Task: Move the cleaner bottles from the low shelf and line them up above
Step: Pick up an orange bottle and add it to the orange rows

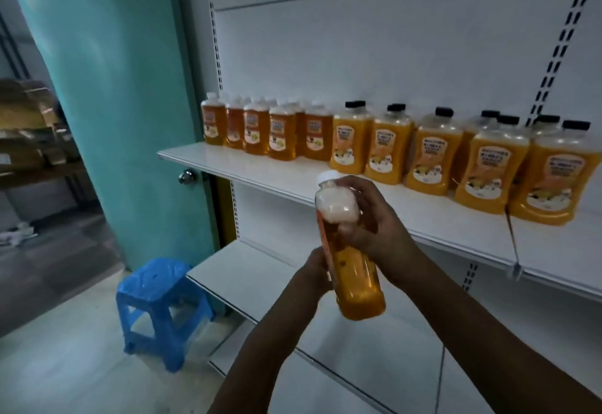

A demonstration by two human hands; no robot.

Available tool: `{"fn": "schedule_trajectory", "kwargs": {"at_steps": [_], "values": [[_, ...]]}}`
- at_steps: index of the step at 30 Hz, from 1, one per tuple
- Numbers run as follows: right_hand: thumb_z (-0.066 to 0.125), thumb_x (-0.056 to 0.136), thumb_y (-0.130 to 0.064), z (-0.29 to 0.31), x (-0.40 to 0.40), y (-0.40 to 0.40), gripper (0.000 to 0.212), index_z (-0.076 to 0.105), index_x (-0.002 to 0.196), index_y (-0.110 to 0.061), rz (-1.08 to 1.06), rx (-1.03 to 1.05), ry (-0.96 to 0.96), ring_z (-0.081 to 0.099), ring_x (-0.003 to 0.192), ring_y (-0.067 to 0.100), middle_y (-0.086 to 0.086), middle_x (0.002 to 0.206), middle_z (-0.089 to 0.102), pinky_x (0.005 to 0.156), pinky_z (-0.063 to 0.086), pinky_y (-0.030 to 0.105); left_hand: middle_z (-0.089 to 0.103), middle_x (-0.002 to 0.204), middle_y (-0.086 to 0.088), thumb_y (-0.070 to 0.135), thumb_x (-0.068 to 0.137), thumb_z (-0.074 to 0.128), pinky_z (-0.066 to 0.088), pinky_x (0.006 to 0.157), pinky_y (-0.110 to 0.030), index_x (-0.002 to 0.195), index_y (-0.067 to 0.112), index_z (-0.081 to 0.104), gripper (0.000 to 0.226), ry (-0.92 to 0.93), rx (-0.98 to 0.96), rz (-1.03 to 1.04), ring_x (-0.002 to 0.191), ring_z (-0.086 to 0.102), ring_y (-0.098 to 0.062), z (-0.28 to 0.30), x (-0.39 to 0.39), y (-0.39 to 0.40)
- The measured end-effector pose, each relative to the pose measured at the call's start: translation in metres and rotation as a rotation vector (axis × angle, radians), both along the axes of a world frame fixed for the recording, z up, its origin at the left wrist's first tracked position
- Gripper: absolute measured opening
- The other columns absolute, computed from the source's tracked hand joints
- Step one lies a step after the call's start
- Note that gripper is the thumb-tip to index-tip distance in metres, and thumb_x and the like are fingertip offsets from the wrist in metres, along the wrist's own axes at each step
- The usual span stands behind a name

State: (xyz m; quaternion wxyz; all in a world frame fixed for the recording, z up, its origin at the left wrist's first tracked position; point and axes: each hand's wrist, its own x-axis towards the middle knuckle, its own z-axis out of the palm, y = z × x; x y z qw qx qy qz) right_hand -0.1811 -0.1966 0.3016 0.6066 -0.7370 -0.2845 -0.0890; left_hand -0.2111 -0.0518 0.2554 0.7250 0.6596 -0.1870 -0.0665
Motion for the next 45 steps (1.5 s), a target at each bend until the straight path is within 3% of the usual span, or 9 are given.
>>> {"fn": "schedule_trajectory", "kwargs": {"at_steps": [4,7,12,19,23,26,31,37,45], "values": [[0.074,0.068,-0.049,0.031,0.028,0.031,0.067,0.043,0.127,-0.045,-0.198,-0.033,-0.209,0.056,0.115,0.01,-0.011,0.132,0.047,0.082,0.055,0.025,0.051,0.129,0.021,0.078,0.068,0.059,0.051,0.087,-0.018,0.128,0.053,0.036,0.068,-0.292,0.205,0.212,0.115,0.055,-0.002,0.01,0.02,0.032],[0.08,0.071,-0.045,0.043,0.062,0.06,0.067,0.041,0.125,-0.052,-0.379,-0.002,-0.262,0.046,0.116,0.0,-0.015,0.134,0.04,0.08,0.049,0.017,0.029,0.13,0.044,0.062,0.064,0.072,0.037,0.087,0.003,0.131,0.062,0.012,0.09,-0.378,0.288,0.279,0.121,0.038,0.018,0.017,0.048,0.045],[0.071,0.084,-0.02,0.044,0.119,0.095,0.058,0.043,0.118,-0.057,-0.357,-0.017,-0.322,0.031,0.118,-0.023,-0.017,0.144,0.032,0.084,0.038,-0.004,0.054,0.131,0.011,0.021,0.078,0.077,0.05,0.094,-0.018,0.134,0.036,0.034,0.072,-0.344,0.232,0.275,0.115,0.056,0.0,0.03,0.132,0.08],[0.068,0.088,-0.012,0.047,0.182,0.09,0.075,0.029,0.13,-0.061,-0.359,-0.412,-0.405,0.006,0.123,-0.032,-0.042,0.141,0.006,0.084,0.029,-0.009,0.054,0.125,0.017,0.015,0.085,0.071,0.051,0.092,-0.018,0.129,0.031,0.031,0.062,-0.4,0.451,0.053,0.113,0.057,0.001,0.05,0.24,0.117],[0.072,0.084,-0.026,0.039,0.209,0.097,0.079,0.021,0.128,-0.066,-0.488,-0.529,-0.352,0.01,0.141,0.0,-0.029,0.151,0.003,0.111,0.032,0.026,0.053,0.124,0.018,0.02,0.087,0.069,0.047,0.088,-0.007,0.132,0.032,0.029,0.061,-0.451,0.596,-0.025,0.107,0.054,0.006,0.049,0.282,0.114],[0.073,0.083,-0.03,0.028,0.233,0.101,0.087,0.012,0.136,-0.062,-0.642,-0.642,-0.355,0.005,0.146,0.019,-0.017,0.155,-0.001,0.116,0.029,0.047,0.056,0.133,0.007,0.025,0.088,0.068,0.048,0.101,-0.024,0.14,0.025,0.031,0.064,-0.461,0.615,-0.08,0.116,0.056,-0.005,0.043,0.31,0.114],[0.073,0.082,-0.025,0.024,0.273,0.108,0.085,0.02,0.144,-0.049,-0.802,-0.662,-0.317,0.009,0.147,0.025,-0.009,0.158,0.0,0.115,0.03,0.049,0.049,0.142,0.007,0.037,0.089,0.065,0.04,0.105,-0.021,0.145,0.027,0.029,0.068,-0.596,0.707,-0.1,0.123,0.047,-0.001,0.04,0.364,0.112],[0.075,0.079,-0.02,0.029,0.33,0.118,0.09,0.018,0.142,-0.049,-0.979,-0.75,-0.209,0.011,0.147,0.029,-0.004,0.158,0.002,0.111,0.038,0.05,0.031,0.154,-0.001,0.033,0.097,0.05,0.028,0.116,-0.034,0.151,0.019,0.02,0.063,-0.705,0.764,0.029,0.14,0.031,-0.022,0.018,0.381,0.115],[0.073,0.081,-0.015,0.038,0.356,0.122,0.088,0.019,0.144,-0.046,-1.066,-0.823,-0.103,0.016,0.146,0.03,-0.002,0.159,0.002,0.11,0.035,0.04,0.047,0.141,-0.005,0.033,0.099,0.046,0.036,0.112,-0.037,0.139,0.014,0.036,0.046,-0.628,0.758,-0.001,0.131,0.042,-0.025,0.015,0.386,0.112]]}}
